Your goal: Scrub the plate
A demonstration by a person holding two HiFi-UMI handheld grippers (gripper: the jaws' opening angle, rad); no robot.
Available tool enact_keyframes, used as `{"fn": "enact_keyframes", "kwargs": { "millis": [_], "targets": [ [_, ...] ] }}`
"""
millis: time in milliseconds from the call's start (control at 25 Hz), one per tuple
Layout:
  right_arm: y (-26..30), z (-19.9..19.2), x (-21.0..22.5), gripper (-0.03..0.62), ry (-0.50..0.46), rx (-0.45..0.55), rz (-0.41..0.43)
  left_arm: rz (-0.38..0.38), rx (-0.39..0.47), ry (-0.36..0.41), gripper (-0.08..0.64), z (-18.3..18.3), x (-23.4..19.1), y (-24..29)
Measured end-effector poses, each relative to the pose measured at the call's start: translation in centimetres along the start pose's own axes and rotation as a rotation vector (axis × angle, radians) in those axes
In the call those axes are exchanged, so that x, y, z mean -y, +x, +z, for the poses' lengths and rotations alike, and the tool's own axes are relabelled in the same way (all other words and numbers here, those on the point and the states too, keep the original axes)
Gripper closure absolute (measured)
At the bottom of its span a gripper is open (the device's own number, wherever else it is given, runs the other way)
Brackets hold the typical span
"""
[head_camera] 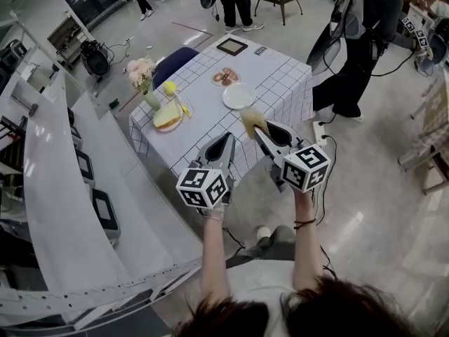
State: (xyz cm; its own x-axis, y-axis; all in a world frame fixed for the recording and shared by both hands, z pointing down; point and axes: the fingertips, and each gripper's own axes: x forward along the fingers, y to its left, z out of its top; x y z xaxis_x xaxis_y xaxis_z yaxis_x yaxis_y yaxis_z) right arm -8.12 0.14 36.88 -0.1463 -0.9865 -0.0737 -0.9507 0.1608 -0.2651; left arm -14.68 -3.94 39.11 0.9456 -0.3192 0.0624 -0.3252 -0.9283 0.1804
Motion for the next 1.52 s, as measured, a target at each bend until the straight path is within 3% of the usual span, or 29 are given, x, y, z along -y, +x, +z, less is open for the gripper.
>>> {"fn": "enact_keyframes", "kwargs": {
  "millis": [320, 600, 1000, 1520],
  "targets": [
    [2.1, -0.7, 1.9, 0.505, 0.006, -0.024, -0.01, -0.007, -0.007, -0.014, 0.549, -0.4, -1.5, 2.3],
    [5.4, 0.0, 4.8, 0.505, -0.012, -0.056, 0.031, -0.004, 0.007, -0.033, 0.549, 0.8, -3.2, 5.7],
    [9.7, 1.4, 11.5, 0.505, -0.036, -0.139, 0.111, 0.15, 0.029, -0.065, 0.549, 1.7, -6.5, 12.3],
    [12.5, 1.8, 18.3, 0.505, -0.057, -0.239, 0.25, 0.35, 0.068, -0.123, 0.549, 1.4, -7.7, 17.4]
  ]
}}
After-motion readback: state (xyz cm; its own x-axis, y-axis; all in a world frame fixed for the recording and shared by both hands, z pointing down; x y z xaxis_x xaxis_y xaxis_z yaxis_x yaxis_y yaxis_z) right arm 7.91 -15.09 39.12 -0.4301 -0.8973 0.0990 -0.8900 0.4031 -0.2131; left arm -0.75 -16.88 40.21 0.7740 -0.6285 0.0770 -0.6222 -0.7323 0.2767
